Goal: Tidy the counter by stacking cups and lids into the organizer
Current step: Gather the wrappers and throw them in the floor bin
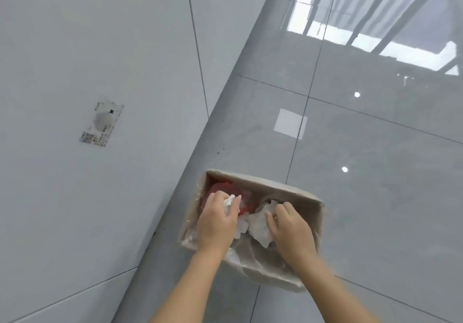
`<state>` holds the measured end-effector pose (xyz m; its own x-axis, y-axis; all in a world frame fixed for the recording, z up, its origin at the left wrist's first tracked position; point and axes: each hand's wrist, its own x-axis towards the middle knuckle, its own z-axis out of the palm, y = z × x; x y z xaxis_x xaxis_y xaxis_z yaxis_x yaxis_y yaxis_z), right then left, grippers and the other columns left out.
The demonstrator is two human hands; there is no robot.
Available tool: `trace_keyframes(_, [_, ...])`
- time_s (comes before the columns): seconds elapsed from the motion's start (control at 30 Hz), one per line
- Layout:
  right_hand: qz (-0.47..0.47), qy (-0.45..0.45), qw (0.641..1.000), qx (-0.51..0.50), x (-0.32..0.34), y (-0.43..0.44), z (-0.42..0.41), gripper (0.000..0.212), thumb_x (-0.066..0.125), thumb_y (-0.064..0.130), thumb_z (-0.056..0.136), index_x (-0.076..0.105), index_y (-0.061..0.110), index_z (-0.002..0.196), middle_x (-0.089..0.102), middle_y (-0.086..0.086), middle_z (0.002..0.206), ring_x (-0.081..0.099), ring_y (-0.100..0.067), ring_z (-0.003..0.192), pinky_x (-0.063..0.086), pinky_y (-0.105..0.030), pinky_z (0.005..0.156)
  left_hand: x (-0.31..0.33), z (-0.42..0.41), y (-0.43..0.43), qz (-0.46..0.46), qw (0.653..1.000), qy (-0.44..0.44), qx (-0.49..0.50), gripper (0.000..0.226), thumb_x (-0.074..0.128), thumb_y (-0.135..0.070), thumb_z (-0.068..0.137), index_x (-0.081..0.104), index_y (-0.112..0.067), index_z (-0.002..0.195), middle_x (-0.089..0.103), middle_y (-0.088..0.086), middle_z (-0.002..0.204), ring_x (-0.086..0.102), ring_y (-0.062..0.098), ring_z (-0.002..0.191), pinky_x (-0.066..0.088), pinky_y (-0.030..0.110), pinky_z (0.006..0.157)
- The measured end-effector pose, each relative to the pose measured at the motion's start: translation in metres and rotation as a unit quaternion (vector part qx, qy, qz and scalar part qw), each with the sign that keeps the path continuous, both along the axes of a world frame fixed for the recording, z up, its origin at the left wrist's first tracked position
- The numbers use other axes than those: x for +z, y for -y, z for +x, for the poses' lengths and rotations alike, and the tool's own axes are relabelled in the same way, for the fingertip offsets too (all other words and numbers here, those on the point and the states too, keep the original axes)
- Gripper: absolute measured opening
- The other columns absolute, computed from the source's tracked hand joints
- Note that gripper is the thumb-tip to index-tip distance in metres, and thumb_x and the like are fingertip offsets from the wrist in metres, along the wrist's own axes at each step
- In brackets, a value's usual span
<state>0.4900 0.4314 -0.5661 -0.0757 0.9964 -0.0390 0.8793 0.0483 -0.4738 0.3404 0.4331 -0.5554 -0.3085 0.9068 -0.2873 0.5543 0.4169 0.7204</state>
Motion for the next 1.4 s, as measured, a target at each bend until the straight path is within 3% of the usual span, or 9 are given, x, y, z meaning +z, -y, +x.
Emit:
trace_keyframes(0.07, [-0.038, 0.038, 0.998, 0.019, -0.037, 0.005, 0.001, 0.023, 0.062, 0.033, 0.080, 0.061, 0.010, 0.079, 0.062, -0.002, 0.074, 0.060, -0.018, 0.062, 0.043, -0.018, 0.049, -0.030, 0.001, -0.001, -0.051, 0.996, -0.042, -0.062, 0.028, 0.054, -0.047, 0.088, 0.060, -0.021, 0.095, 0.056, -0.002, 0.095, 0.056, 0.021, 0.088, 0.042, 0.031, 0.066])
trace_keyframes(0.1, [-0.071, 0.059, 0.995, 0.023, -0.046, 0.005, 0.002, 0.034, 0.060, 0.041, 0.081, 0.063, 0.011, 0.097, 0.068, -0.005, 0.092, 0.066, -0.023, 0.081, 0.053, -0.029, 0.063, -0.038, 0.001, -0.001, -0.077, 0.991, -0.055, -0.095, 0.040, 0.051, -0.053, 0.087, 0.059, -0.022, 0.111, 0.057, -0.001, 0.109, 0.056, 0.022, 0.102, 0.047, 0.035, 0.076])
trace_keyframes(0.17, [-0.105, 0.078, 0.991, 0.029, -0.046, 0.010, 0.004, 0.061, 0.050, 0.056, 0.082, 0.052, 0.015, 0.127, 0.061, -0.006, 0.125, 0.057, -0.025, 0.115, 0.049, -0.046, 0.091, -0.042, -0.002, 0.003, -0.119, 0.978, -0.084, -0.147, 0.059, 0.045, -0.060, 0.085, 0.045, -0.027, 0.134, 0.047, -0.003, 0.139, 0.042, 0.020, 0.129, 0.043, 0.044, 0.098])
trace_keyframes(0.23, [-0.089, 0.070, 0.993, 0.026, -0.024, 0.010, 0.007, 0.074, 0.040, 0.064, 0.080, 0.040, 0.019, 0.139, 0.051, -0.005, 0.139, 0.047, -0.024, 0.127, 0.040, -0.051, 0.101, -0.027, -0.005, 0.008, -0.117, 0.970, -0.114, -0.179, 0.070, 0.037, -0.067, 0.083, 0.033, -0.031, 0.143, 0.032, -0.003, 0.153, 0.023, 0.017, 0.142, 0.030, 0.042, 0.112])
trace_keyframes(0.43, [-0.036, 0.059, 0.997, 0.038, 0.106, 0.004, 0.003, 0.076, 0.022, 0.076, 0.079, 0.011, 0.039, 0.144, 0.032, -0.004, 0.152, 0.035, -0.023, 0.136, 0.028, -0.055, 0.107, 0.092, -0.013, 0.017, -0.007, 0.972, -0.138, -0.189, 0.080, 0.019, -0.072, 0.077, 0.029, -0.031, 0.145, 0.029, 0.000, 0.155, 0.020, 0.015, 0.144, 0.012, 0.039, 0.118])
trace_keyframes(0.53, [-0.012, 0.054, 0.997, 0.047, 0.191, 0.003, -0.001, 0.076, 0.014, 0.077, 0.079, 0.010, 0.038, 0.144, 0.029, -0.005, 0.153, 0.033, -0.024, 0.137, 0.027, -0.058, 0.106, 0.172, -0.012, 0.021, 0.032, 0.975, -0.128, -0.180, 0.077, 0.025, -0.071, 0.079, 0.029, -0.030, 0.144, 0.029, 0.002, 0.154, 0.022, 0.017, 0.144, 0.017, 0.044, 0.118])
trace_keyframes(0.67, [0.027, 0.055, 0.996, 0.063, 0.291, 0.002, -0.004, 0.075, 0.032, 0.067, 0.080, 0.009, 0.037, 0.145, 0.026, -0.007, 0.154, 0.032, -0.026, 0.137, 0.025, -0.059, 0.108, 0.274, -0.010, 0.021, 0.071, 0.977, -0.112, -0.166, 0.076, 0.027, -0.069, 0.079, 0.029, -0.030, 0.144, 0.029, 0.003, 0.155, 0.024, 0.019, 0.143, 0.021, 0.046, 0.117])
trace_keyframes(0.9, [0.131, 0.039, 0.989, 0.062, 0.462, 0.010, -0.007, 0.076, 0.025, 0.073, 0.081, 0.012, 0.036, 0.145, 0.030, -0.010, 0.152, 0.040, -0.030, 0.131, 0.032, -0.060, 0.103, 0.444, -0.017, 0.034, 0.132, 0.975, -0.124, -0.130, 0.076, 0.024, -0.070, 0.078, 0.026, -0.033, 0.145, 0.027, -0.002, 0.155, 0.024, 0.016, 0.143, 0.023, 0.035, 0.113])
trace_keyframes(1.4, [0.219, -0.005, 0.962, 0.164, 0.588, 0.036, -0.043, 0.077, 0.024, 0.074, 0.081, 0.003, 0.036, 0.145, 0.025, -0.011, 0.153, 0.030, -0.026, 0.135, 0.024, -0.058, 0.109, 0.573, -0.054, 0.097, 0.202, 0.960, -0.193, -0.020, 0.082, 0.015, -0.077, 0.078, 0.024, -0.031, 0.146, 0.028, -0.001, 0.155, 0.024, 0.016, 0.143, 0.020, 0.039, 0.116])
